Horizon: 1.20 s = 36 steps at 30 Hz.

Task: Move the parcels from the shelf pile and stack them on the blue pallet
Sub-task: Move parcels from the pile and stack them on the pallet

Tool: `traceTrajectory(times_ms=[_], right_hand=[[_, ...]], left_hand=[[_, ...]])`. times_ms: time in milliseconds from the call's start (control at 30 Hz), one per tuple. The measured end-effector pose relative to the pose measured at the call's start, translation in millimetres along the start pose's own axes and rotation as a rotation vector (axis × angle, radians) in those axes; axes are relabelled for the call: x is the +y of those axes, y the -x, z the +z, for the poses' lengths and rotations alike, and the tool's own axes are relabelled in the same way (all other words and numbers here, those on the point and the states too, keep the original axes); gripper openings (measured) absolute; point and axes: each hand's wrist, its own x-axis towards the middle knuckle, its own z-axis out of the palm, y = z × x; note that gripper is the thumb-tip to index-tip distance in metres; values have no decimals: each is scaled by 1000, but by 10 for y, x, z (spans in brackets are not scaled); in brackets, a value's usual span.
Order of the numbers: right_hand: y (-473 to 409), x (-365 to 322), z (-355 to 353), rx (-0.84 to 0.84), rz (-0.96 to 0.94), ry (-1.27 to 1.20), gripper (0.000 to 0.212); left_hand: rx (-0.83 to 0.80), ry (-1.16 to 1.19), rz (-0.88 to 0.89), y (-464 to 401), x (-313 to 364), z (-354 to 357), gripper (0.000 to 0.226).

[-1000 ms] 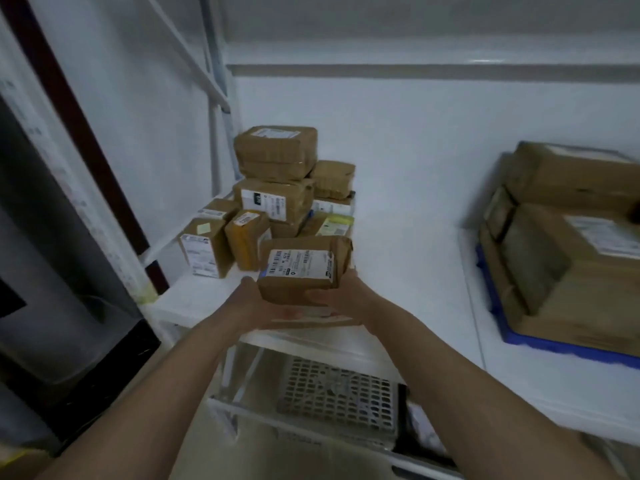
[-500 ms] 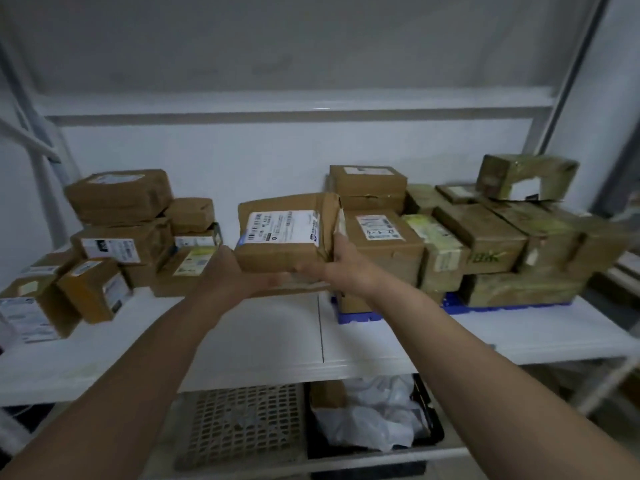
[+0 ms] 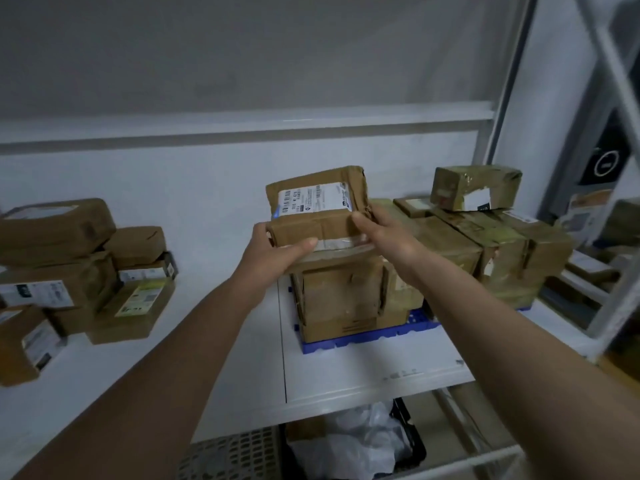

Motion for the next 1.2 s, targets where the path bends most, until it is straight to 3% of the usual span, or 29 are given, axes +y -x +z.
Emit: traceTrajectory(times_ms=[233,400,533,600,667,767,833,1100,1200], right_hand=[[-416,319,-132,123,97,-6,39],[-583,567,-218,177,142,11,28],[-635,669,-254,172,148,-15,38],[-646,678,-268,160,174,-42,52],[-665,686,-284,130,215,-56,67],[-706,704,-303,90,259,4,76],[-733,718,-326,89,261,29,76],[-727,740,-365,73,250,58,75],[-697,660,-393,66,229,76,73]], left_hand=[[-9,-29,-14,-486,-178,273,65],[7,-69,-67,-648,-280,417,72],[105,-56,-119,-663,-266,528,69],[127,5,-211,-663,-230,571,88],[26,87,-261,-666,-211,595,101],[-116,186,-208,-657,-180,620,60],[-126,178,-200,-705,-229,642,50],[-111,105,-246,-687,-157,670,66],[-68,25,-237,-648,-41,612,60]])
